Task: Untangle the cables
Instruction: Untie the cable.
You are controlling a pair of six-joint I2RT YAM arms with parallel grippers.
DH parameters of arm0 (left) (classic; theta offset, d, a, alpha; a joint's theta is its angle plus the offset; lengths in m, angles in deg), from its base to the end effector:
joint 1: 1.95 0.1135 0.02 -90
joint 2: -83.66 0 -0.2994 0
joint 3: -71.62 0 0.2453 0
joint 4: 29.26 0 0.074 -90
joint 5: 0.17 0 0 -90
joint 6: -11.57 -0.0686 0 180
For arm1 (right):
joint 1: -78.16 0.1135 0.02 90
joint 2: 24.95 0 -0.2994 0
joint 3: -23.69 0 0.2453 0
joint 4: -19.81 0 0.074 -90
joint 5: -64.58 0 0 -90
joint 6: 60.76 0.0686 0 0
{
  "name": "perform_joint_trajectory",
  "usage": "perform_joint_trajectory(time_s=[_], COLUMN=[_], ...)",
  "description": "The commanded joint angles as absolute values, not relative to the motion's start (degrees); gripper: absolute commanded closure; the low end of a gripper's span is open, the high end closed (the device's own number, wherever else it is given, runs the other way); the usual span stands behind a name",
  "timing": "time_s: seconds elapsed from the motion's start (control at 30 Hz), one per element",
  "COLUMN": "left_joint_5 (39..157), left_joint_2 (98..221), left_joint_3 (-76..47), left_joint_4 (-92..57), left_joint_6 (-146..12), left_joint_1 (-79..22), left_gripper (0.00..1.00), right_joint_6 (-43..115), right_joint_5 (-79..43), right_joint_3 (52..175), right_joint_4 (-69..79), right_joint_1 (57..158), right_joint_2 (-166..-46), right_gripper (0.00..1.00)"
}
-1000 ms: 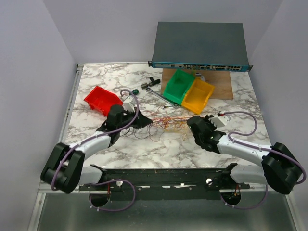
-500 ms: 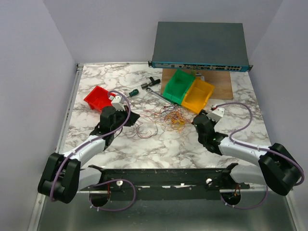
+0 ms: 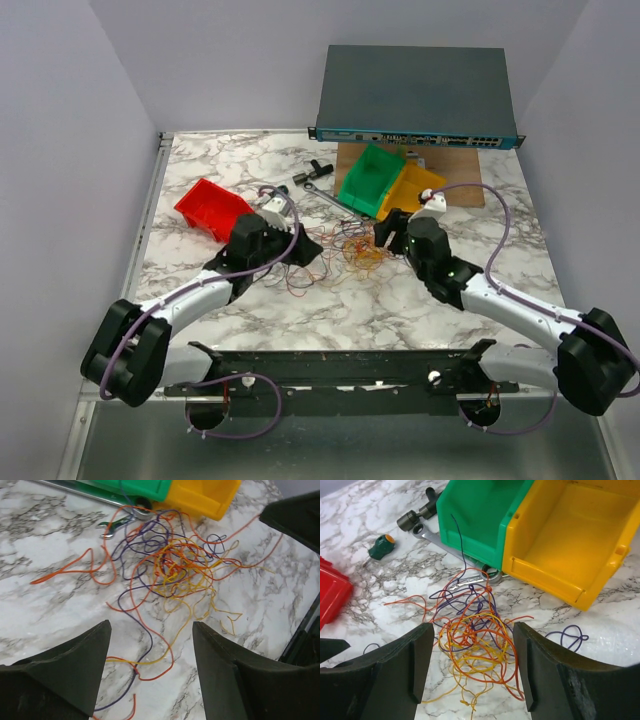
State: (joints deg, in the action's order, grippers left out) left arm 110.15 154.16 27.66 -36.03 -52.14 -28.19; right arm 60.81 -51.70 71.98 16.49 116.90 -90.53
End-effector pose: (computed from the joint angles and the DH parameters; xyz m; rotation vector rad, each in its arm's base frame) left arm 0.2314 -0.1406 0.2393 0.2507 1.9964 -0.9420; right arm 0.2197 0.1373 0.2655 0.1863 1.9020 0.3920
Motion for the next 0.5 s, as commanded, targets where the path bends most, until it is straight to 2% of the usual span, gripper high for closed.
perform_joint_trajectory(time_s=[0.0, 0.1, 0.27, 0.43, 0.47], left_joint_5=[112.87, 114.94, 119.28, 116.02, 114.89], left_joint_2=[157.69, 160.03, 165.3, 172.45, 172.74], left_joint_3=[23.17, 21.66, 17.46, 6.92, 5.54], left_joint_4=[-32.79, -32.8, -30.18, -18.91, -17.94], left_joint_6=[-57.1, -57.49, -59.26, -63.15, -63.65], left_joint_1=[-32.91, -33.97, -35.44, -39.59, -40.47], left_gripper=[0.31, 0.32, 0.33, 0.36, 0.37], right_joint_6=[56.41, 56.43, 58.24, 63.41, 64.22], right_joint_5=[-45.96, -46.89, -45.98, -55.1, -56.79], right_joint_3=[78.81, 84.96, 85.2, 86.39, 86.17], right_joint_4=[6.36, -2.25, -3.35, -9.31, -10.18], right_joint_1=[115.97, 115.69, 115.08, 114.38, 114.17], right_joint_2=[-95.9, -100.83, -100.93, -100.34, -99.72], right_gripper=[0.29, 0.29, 0.29, 0.3, 0.28])
